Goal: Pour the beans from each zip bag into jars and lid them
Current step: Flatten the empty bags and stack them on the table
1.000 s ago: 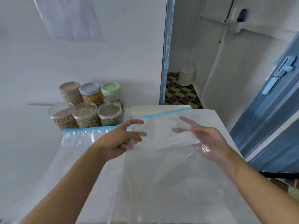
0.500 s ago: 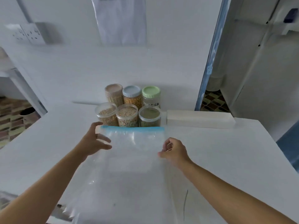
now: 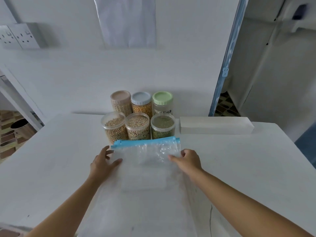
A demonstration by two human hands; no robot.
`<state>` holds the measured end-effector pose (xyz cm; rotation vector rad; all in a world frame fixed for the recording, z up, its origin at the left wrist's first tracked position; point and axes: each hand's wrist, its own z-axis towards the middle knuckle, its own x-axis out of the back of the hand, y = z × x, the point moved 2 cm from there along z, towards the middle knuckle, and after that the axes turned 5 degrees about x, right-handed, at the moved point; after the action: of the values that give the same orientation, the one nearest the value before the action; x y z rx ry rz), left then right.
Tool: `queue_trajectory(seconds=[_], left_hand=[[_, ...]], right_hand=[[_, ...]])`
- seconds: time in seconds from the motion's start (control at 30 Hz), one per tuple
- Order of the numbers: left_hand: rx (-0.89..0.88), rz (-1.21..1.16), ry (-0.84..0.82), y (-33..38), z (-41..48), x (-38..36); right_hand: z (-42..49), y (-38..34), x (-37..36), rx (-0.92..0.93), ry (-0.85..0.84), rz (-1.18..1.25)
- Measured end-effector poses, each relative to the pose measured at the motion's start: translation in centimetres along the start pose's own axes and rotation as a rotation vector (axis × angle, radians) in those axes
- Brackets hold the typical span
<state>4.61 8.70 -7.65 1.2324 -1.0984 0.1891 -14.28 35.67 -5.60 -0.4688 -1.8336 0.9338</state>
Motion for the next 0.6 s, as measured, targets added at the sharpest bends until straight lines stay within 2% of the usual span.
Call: queue_trajectory(seconds=[0.17,0.33,0.47,0.6], left_hand=[[0.212,0.002,-0.072,1.1,2.0,-1.4],[0.312,-0.018,-0.115,2.4,2.7,-1.8],[0.289,-0.009,-0.131,3.1,2.4,-2.1],[0.201,0.022,-0.100,3.7,1.5,-2.6]], right_hand=[[1.0,-0.6,-0.3,-0.008,-0.029,0.151],[2.2,-0.4,-0.2,-0.055,-0.107,0.180],[3.4,0.4,-0.2,-0.075,-0.182,0.255],[2.9,0.1,-0.1,0.018,-0.148,0.315]])
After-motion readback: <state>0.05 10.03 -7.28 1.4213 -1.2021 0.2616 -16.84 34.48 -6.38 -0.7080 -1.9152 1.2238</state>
